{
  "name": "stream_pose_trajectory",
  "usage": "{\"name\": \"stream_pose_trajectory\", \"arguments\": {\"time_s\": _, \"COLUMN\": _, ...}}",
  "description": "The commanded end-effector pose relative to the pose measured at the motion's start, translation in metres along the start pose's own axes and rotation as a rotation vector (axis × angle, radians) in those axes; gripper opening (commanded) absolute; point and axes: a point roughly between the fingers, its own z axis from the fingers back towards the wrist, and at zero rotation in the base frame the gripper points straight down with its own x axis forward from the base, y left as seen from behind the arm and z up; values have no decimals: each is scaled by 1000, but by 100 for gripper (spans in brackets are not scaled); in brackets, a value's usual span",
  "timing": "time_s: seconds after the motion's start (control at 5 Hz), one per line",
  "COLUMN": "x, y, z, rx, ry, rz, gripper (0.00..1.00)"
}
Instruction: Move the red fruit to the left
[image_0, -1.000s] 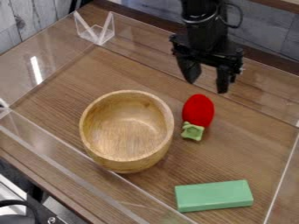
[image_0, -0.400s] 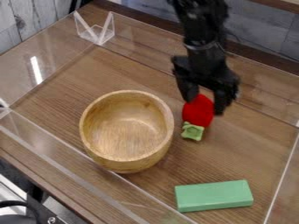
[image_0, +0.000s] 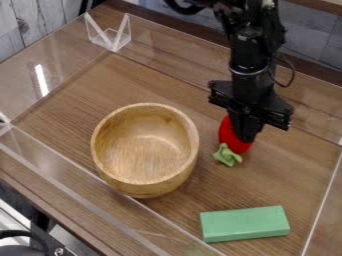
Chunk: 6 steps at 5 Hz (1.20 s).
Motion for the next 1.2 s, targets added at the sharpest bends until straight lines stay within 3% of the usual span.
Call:
{"name": "stream_pose_trajectory", "arguments": {"time_s": 0.0, "x": 16, "y": -1, "z": 40, "rx": -17, "ry": -101, "rz": 9, "gripper": 0}}
{"name": "stream_pose_trajectory", "arguments": {"time_s": 0.4, "x": 29, "y": 24, "z": 77, "rx": -40, "ry": -149, "rz": 61, "gripper": 0}}
{"name": "stream_pose_trajectory", "arguments": {"time_s": 0.6, "x": 28, "y": 37, "z": 86, "rx": -45, "ry": -153, "rz": 79, "gripper": 0}}
{"name": "stream_pose_trajectory", "arguments": {"time_s": 0.8, "x": 22, "y": 43, "z": 82, "rx": -38, "ry": -143, "rz": 76, "gripper": 0}}
{"name": "stream_pose_trajectory", "arguments": {"time_s": 1.0, "x": 23, "y": 42, "z": 76, "rx": -21, "ry": -132, "rz": 99, "gripper": 100}}
